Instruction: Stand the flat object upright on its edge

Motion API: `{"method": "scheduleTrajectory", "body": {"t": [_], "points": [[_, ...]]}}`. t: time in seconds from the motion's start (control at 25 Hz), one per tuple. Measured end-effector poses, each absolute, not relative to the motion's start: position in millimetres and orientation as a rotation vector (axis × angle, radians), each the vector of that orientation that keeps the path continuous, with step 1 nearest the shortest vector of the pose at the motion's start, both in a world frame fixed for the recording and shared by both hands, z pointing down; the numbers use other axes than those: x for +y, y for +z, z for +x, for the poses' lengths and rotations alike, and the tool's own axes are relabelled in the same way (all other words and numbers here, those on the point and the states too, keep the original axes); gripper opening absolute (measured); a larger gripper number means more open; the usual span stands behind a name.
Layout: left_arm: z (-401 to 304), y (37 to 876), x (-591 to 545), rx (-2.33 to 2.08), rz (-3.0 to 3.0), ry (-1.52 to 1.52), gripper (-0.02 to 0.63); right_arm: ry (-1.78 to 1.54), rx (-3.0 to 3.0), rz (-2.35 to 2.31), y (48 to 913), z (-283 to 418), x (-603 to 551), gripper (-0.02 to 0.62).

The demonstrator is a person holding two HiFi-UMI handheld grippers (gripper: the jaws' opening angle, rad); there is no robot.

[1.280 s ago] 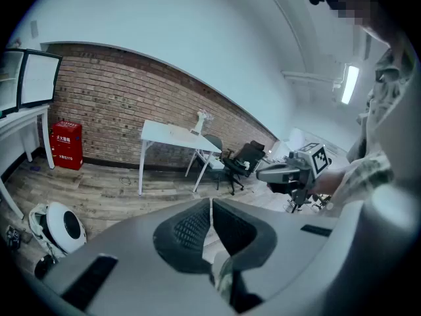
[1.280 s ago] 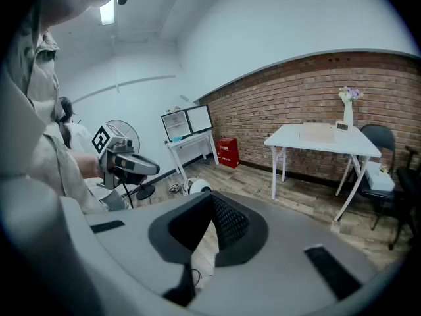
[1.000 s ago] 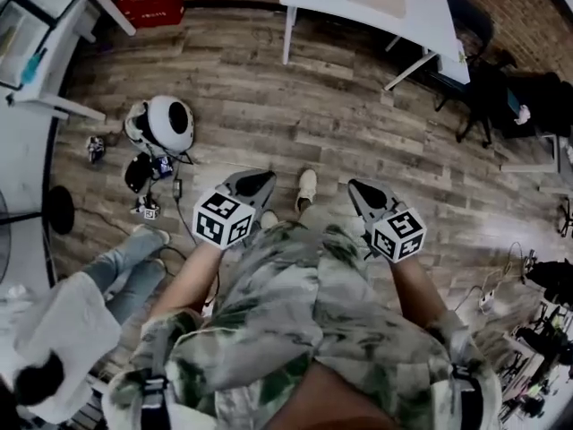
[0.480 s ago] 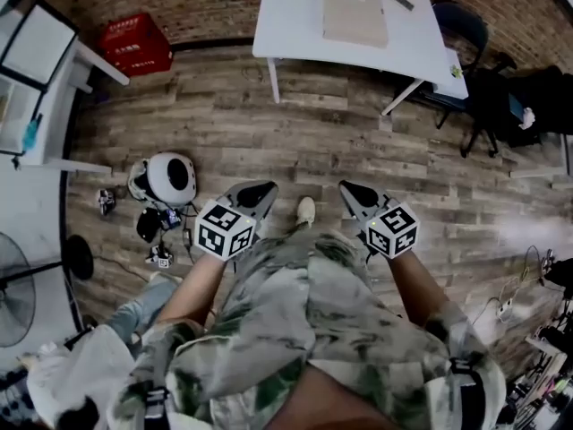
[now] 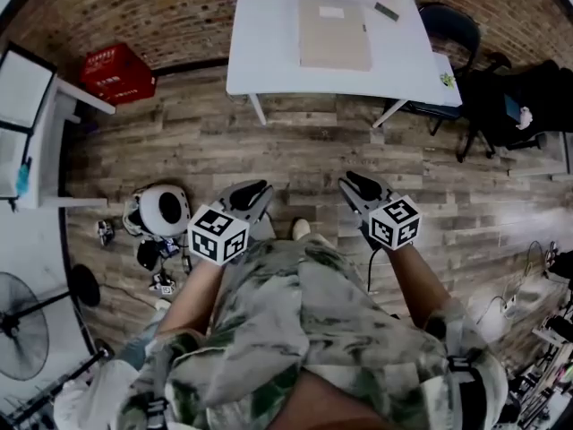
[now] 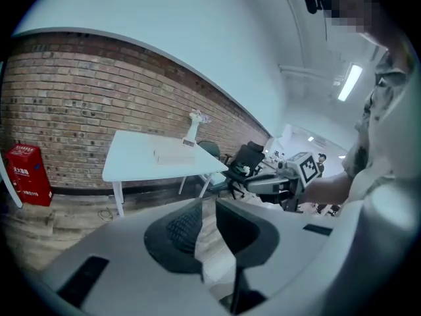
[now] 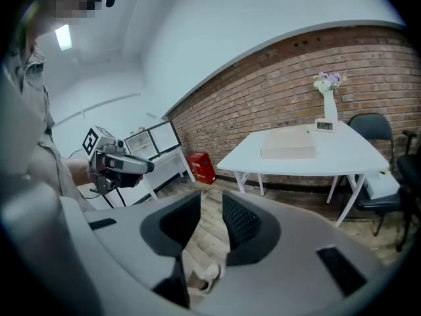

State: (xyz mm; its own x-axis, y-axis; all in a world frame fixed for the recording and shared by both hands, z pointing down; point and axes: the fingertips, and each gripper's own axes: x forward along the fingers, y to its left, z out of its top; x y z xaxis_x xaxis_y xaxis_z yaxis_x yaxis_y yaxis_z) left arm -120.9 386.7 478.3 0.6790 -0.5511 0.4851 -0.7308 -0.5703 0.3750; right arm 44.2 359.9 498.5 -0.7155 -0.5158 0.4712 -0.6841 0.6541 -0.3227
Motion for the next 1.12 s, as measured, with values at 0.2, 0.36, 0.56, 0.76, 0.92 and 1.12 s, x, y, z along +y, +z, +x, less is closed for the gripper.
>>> {"method": "scheduleTrajectory", "body": {"t": [0.2,0.36,0.56,0.76,0.92,1.12], "points": [[-138.3,498.9,319.9,-0.927,2.305,0.419,0.098,0.753,-2.479,1.036,512.8,48.2,293.3,0.130],[-151.8,504.1,251.1,-0.869,2.311,0.392,0.104,0.787,-2.426,1.131,513.3,47.6,238.9,0.130],[-165.6,494.7,161.4,-0.769,2.335,0.394,0.106,0.797,-2.367,1.237,502.6,42.3,169.2,0.127],[-172.9,494.1,96.6,-0.650,2.356,0.410,0.107,0.826,-2.306,1.361,498.7,44.6,118.9,0.120],[-170.4,507.0,56.9,-0.592,2.327,0.402,0.114,0.869,-2.244,1.440,504.7,57.2,92.6,0.122],[-152.5,524.2,10.9,-0.571,2.257,0.375,0.117,0.918,-2.208,1.458,513.6,84.1,48.2,0.126]]}}
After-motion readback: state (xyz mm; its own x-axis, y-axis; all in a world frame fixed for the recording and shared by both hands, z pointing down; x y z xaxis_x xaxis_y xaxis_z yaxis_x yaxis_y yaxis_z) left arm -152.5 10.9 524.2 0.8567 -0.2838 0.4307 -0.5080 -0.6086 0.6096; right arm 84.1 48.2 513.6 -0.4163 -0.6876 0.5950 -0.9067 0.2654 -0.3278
